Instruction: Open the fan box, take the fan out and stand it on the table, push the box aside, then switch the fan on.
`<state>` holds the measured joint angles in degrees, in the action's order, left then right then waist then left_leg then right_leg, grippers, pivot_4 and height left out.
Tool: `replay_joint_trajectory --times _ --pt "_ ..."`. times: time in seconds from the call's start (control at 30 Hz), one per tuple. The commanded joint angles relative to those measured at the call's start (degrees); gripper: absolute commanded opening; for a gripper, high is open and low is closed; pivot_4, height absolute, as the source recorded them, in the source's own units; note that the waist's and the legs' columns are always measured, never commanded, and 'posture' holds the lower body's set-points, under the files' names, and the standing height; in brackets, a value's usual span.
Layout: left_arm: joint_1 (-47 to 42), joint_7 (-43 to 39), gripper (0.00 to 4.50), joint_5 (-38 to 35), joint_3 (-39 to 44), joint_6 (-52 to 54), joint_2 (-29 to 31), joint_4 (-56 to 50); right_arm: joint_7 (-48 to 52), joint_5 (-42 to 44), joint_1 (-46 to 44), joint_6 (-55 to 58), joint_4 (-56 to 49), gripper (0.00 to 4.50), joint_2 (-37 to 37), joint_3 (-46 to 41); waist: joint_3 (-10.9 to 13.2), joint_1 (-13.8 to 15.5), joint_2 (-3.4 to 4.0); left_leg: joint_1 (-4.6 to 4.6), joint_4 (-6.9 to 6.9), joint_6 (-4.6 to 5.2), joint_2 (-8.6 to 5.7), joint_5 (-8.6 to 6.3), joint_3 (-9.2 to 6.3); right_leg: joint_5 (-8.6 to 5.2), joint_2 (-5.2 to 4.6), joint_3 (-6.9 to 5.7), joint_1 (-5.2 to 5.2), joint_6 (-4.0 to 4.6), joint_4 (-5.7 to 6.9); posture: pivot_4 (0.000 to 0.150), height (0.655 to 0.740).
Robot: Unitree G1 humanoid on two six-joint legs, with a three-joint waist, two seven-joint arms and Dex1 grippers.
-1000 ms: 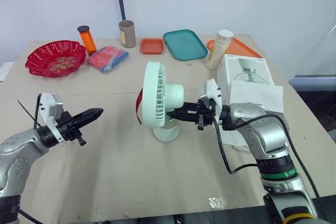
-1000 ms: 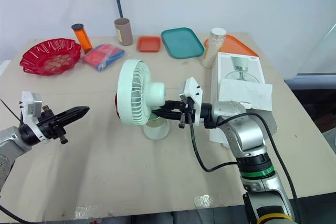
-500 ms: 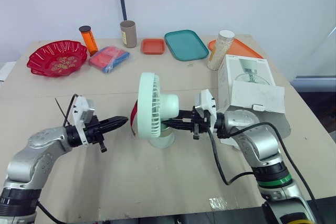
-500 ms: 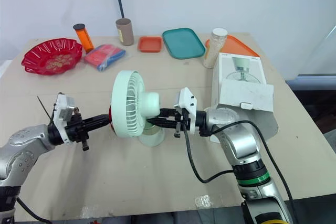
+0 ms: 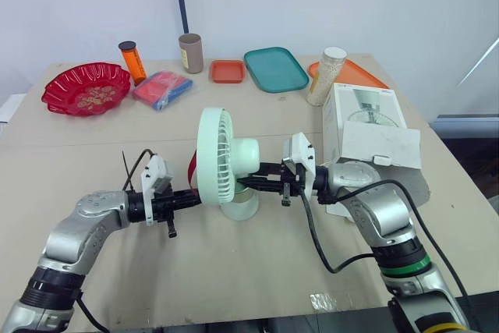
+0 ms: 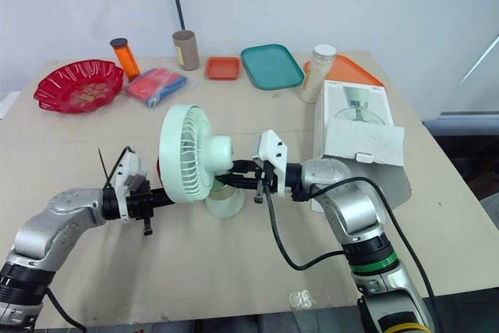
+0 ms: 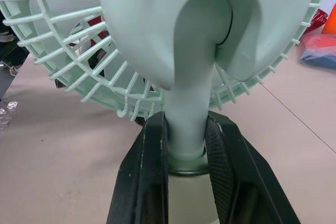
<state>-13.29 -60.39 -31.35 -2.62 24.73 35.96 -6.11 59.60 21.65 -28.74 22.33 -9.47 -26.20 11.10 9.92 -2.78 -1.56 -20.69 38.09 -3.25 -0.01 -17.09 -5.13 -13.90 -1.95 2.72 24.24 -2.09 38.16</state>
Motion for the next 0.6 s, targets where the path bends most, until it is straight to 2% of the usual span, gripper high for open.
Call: replay_joint_trajectory --times 0.03,0.6 --pt "-1.4 -0.8 0.05 1.3 -0.1 -2.1 -0.9 1.0 -0.1 -0.9 -0.1 -0.2 -0.2 0.73 -0.4 0.8 0.0 0.0 0.00 0.00 0.00 0.00 0.00 0.00 0.00 0.00 0.00 0.00 -0.01 0.00 0.00 0.150 0.7400" --pt "-3.9 -0.8 0.05 4.7 -1.1 -4.8 -6.3 5.6 -0.9 -1.2 0.9 -0.1 -1.4 0.73 -0.6 1.0 0.0 0.0 0.06 0.03 0.01 0.05 0.00 -0.03 0.00 0.00 0.00 0.02 -0.04 0.00 0.00 0.150 0.7400"
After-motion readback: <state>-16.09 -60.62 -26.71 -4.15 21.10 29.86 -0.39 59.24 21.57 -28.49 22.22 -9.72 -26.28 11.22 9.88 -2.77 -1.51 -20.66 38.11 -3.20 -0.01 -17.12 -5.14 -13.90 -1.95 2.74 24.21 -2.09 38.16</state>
